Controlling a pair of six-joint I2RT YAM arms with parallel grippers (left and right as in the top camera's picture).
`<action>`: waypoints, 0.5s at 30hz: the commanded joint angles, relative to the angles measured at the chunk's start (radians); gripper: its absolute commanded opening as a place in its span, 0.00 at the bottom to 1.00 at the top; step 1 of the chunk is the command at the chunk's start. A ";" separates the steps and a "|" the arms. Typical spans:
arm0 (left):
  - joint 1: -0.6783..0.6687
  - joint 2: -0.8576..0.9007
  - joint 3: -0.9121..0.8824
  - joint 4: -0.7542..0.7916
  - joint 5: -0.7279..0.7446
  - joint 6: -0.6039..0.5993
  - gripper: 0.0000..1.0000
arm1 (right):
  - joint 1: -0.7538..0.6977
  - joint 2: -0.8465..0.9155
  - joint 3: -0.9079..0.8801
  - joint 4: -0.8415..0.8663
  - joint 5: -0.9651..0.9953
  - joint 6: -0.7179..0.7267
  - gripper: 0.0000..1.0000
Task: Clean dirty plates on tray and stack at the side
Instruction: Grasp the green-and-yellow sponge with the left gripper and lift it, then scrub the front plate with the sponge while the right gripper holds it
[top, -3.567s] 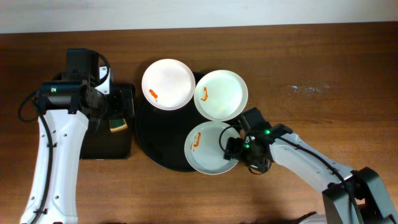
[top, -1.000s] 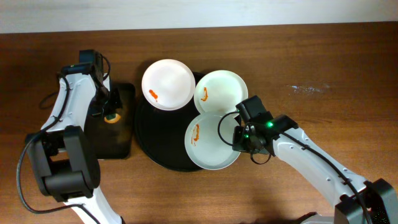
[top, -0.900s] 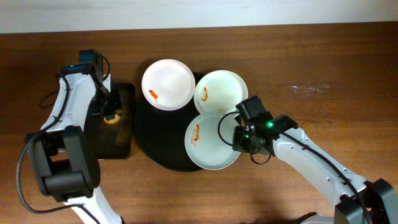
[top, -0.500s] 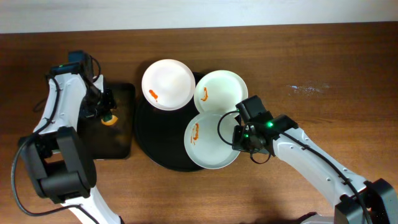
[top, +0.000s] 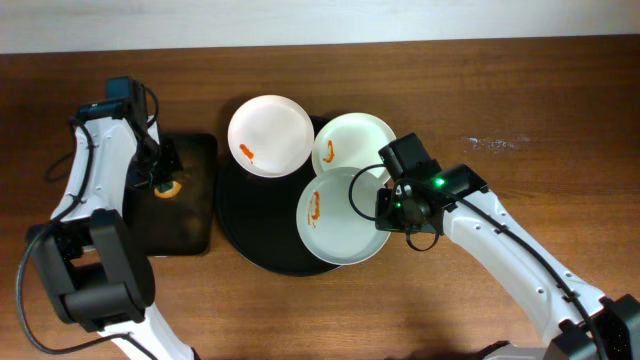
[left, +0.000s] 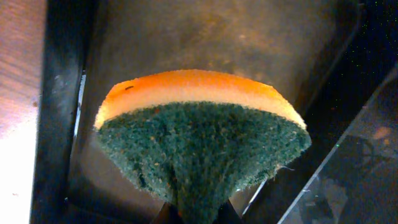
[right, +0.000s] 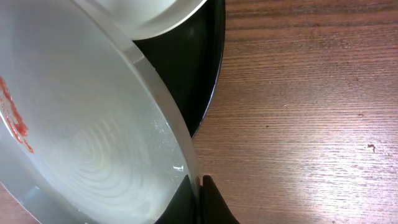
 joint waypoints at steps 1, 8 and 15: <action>-0.052 -0.036 0.020 0.028 0.037 0.050 0.00 | 0.005 0.036 0.016 0.008 0.009 -0.006 0.04; -0.127 -0.036 0.020 0.042 -0.142 0.018 0.00 | 0.005 0.166 0.016 0.071 0.009 -0.006 0.04; -0.153 -0.060 0.020 0.048 0.038 0.019 0.00 | 0.005 0.186 0.016 0.071 0.007 -0.006 0.04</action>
